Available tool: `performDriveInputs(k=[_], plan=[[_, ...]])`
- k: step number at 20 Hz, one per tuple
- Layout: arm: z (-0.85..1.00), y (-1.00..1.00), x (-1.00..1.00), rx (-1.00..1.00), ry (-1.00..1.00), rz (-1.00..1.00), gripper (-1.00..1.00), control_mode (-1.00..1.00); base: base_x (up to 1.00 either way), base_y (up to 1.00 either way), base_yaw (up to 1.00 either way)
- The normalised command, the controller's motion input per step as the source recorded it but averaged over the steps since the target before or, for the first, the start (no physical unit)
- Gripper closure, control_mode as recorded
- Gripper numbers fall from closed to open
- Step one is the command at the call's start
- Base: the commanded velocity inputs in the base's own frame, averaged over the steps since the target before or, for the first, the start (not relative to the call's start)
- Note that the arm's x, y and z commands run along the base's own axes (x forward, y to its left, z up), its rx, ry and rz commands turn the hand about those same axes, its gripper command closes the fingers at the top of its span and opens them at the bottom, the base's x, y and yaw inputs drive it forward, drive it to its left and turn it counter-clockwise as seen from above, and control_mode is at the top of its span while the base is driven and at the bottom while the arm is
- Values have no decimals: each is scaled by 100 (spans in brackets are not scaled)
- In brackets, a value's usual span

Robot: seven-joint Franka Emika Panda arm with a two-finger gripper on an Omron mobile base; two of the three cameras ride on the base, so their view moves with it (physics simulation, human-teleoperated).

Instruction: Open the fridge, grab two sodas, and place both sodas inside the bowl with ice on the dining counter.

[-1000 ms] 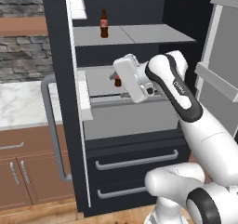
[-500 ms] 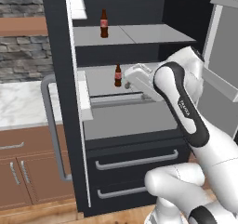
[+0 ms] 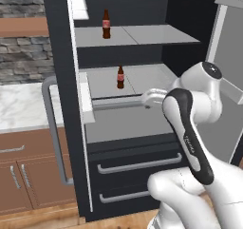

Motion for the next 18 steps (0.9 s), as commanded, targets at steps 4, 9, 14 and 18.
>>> performDriveInputs(k=[4,9,14,18], plan=[[-33,-42,-49,-30,-10,-4,-100,-100,0,0,0],[-36,-38,-55,-23,-10,-2,-100,-100,0,0,0],[-32,-34,-52,-16,-10,-2,-100,-100,0,0,0],[-2,0,-43,0,-8,0,-100,-100,0,0,0]])
